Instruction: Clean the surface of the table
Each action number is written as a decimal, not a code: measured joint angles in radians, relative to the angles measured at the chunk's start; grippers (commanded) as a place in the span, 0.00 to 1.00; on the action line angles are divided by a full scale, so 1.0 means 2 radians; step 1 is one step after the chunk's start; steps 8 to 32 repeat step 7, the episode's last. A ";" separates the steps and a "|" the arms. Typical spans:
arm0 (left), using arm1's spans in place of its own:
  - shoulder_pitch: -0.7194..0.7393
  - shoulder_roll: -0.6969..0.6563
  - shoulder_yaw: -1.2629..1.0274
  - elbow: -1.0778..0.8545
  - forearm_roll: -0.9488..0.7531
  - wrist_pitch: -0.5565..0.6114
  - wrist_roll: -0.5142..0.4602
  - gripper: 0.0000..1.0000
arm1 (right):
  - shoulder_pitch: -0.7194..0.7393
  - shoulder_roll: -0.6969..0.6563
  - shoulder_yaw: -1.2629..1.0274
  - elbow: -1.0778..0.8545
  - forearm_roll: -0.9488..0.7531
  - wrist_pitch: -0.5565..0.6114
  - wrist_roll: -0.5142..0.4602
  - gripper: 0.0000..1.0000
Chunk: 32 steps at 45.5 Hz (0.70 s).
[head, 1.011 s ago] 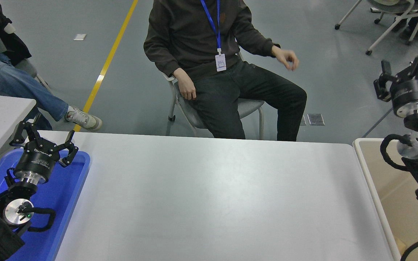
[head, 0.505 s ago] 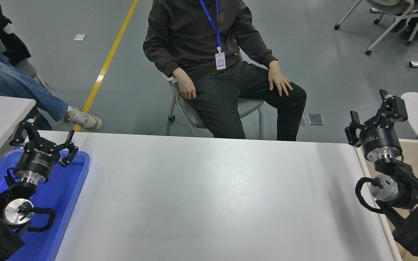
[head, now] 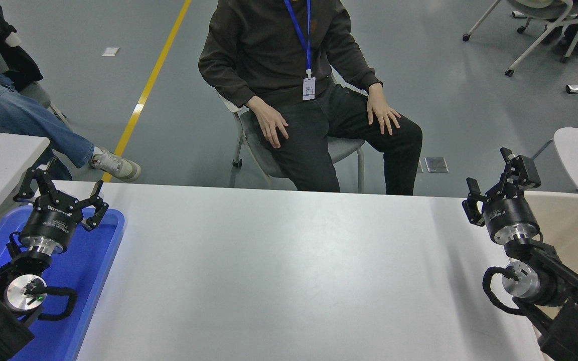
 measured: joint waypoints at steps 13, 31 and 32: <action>0.000 0.000 0.000 0.000 0.000 0.000 0.000 1.00 | -0.001 0.000 -0.001 0.000 0.000 0.000 0.000 0.99; 0.000 0.000 0.000 0.000 0.000 0.000 0.000 1.00 | -0.001 0.000 -0.001 0.000 0.000 0.000 0.000 0.99; 0.000 0.000 0.000 0.000 0.000 0.000 0.000 1.00 | -0.001 0.000 -0.001 0.000 0.000 0.000 0.000 0.99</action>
